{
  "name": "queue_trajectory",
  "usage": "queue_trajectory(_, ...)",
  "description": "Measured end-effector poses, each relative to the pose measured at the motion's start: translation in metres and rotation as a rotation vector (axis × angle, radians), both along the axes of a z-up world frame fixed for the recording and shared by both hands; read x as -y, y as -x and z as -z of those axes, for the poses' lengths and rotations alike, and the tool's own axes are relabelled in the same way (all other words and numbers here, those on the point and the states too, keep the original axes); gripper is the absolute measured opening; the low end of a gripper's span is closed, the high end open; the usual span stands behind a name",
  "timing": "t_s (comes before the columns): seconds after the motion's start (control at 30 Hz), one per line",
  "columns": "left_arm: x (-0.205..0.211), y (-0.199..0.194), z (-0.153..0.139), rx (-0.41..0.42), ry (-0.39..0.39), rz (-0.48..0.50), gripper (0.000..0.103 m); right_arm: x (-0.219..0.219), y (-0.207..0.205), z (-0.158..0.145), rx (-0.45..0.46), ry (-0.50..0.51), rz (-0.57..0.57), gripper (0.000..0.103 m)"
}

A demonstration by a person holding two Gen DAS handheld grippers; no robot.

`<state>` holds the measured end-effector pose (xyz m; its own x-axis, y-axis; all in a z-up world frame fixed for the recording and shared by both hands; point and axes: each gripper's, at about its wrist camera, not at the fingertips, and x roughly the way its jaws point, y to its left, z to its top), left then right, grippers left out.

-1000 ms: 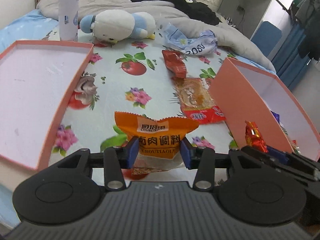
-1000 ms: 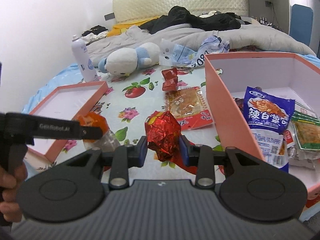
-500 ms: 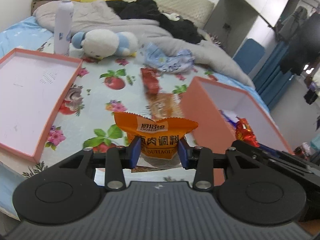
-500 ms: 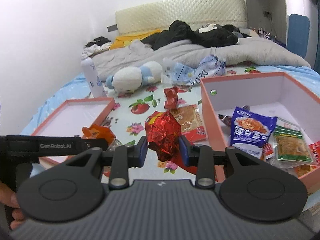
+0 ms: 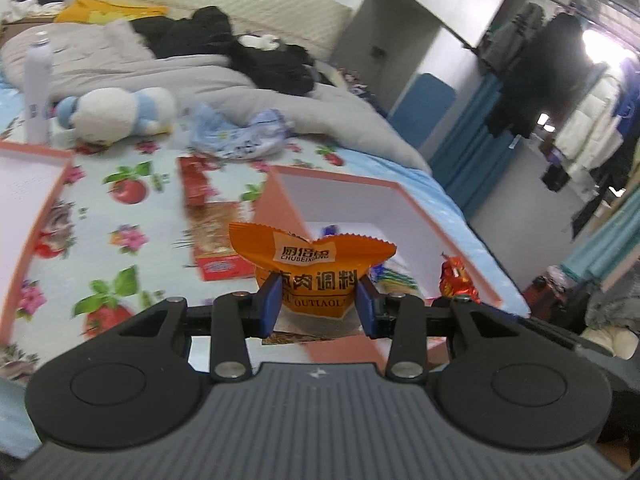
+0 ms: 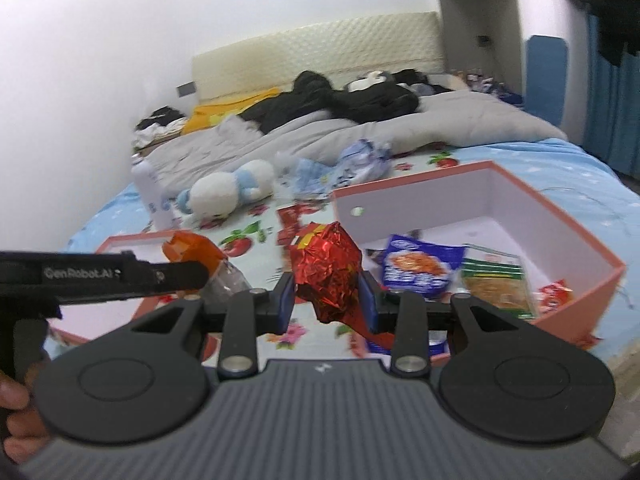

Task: Organize snacks
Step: 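Lift the orange packet and red candy with both grippers toward the box, then lower both packets into the deep pink box and open both grippers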

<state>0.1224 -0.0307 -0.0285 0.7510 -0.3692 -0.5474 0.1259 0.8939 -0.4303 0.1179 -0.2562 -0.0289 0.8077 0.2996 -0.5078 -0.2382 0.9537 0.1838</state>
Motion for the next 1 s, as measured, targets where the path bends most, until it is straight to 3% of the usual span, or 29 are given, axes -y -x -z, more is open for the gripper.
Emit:
queue_trajectory(0.27,0.052,-0.034,-0.008,0.020,0.022,0.082,0.045,0.050,-0.015,0.000,0.010,0.008,0.083,0.038)
queue_trajectory(0.5,0.092,-0.083,0.004,-0.027,-0.020,0.130,0.045,0.074,-0.062,0.019,-0.001,0.031,0.071,0.038)
queue_trajectory(1.0,0.136,-0.170,0.058,-0.173,-0.054,0.065,0.044,0.122,-0.150,0.073,-0.173,0.024,0.035,0.040)
